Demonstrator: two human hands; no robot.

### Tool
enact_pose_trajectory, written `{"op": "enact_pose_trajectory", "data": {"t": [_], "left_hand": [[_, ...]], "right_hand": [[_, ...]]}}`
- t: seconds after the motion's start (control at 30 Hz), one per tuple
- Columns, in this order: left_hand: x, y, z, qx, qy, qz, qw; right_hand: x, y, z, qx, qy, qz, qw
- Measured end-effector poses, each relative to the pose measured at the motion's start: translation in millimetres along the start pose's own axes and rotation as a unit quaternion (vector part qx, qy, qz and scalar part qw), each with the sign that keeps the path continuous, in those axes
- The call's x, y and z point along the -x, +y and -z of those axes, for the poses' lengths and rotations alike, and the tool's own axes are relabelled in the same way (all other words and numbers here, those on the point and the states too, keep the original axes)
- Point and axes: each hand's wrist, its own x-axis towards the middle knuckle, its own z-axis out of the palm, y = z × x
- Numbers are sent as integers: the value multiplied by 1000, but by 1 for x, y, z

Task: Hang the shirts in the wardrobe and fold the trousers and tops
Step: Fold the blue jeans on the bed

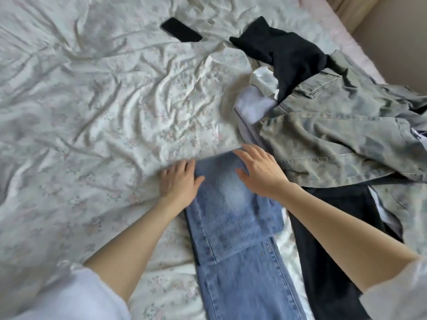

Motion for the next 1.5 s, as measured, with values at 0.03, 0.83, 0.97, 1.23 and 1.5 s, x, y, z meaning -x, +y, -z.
{"op": "enact_pose_trajectory", "data": {"t": [0.03,0.83,0.97,1.23,1.5], "left_hand": [[-7,-7,1,31,2,39,999],[-18,-19,47,322,-110,154,928],[-8,-18,40,526,-12,278,804],[-15,-17,16,209,-57,-45,975],[-44,-10,28,191,-208,-86,956]], "right_hand": [[-11,-1,-2,-9,-24,-22,999],[5,-8,-3,-27,164,-108,980],[1,-4,1,45,107,-67,991],[-36,3,10,75,-194,72,975],[-69,0,19,2,-316,11,949]]}}
